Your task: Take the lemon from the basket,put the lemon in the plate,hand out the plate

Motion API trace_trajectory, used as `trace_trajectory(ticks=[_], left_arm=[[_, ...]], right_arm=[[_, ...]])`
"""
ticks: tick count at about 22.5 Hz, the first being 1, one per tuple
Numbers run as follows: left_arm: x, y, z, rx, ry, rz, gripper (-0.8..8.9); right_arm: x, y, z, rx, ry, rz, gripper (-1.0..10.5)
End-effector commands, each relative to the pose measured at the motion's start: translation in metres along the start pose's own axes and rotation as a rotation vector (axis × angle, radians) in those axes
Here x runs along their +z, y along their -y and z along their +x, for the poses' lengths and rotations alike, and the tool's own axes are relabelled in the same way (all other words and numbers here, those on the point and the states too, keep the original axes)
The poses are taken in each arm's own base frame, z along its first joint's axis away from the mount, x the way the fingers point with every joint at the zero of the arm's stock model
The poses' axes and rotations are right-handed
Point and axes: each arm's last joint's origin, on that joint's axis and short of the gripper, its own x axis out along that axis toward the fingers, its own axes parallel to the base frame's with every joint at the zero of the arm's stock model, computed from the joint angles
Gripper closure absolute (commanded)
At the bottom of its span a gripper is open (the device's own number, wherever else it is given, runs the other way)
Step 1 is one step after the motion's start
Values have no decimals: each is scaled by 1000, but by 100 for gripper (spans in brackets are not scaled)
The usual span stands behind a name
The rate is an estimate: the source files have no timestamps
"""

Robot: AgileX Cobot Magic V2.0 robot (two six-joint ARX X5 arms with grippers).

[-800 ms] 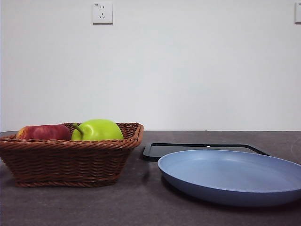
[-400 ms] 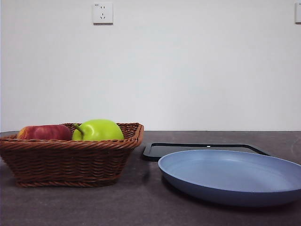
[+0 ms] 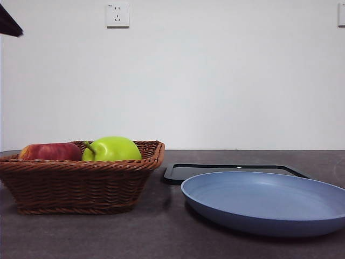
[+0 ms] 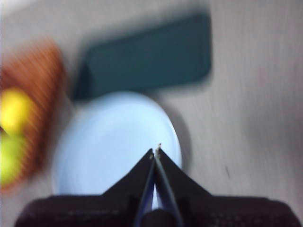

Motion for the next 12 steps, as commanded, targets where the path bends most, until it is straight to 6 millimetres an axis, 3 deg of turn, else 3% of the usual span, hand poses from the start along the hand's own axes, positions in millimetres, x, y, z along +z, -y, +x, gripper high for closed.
trace_trajectory(ticks=[1, 4, 7, 10, 12], left_arm=[[10, 7, 6, -25, -77, 62, 807], [19, 13, 16, -62, -147, 95, 807], [21, 22, 23, -102, -158, 128, 766], [20, 24, 26, -38, -158, 141, 490], [19, 26, 27, -25, -162, 147, 415]], right_arm=[[2, 4, 15, -3, -123, -27, 943], [-1, 8, 37, 20, -272, -25, 940], [-5, 12, 62, 9, -403, 0, 815], [-8, 16, 83, -1, -470, 10, 667], [-7, 16, 93, 2, -470, 12, 661]])
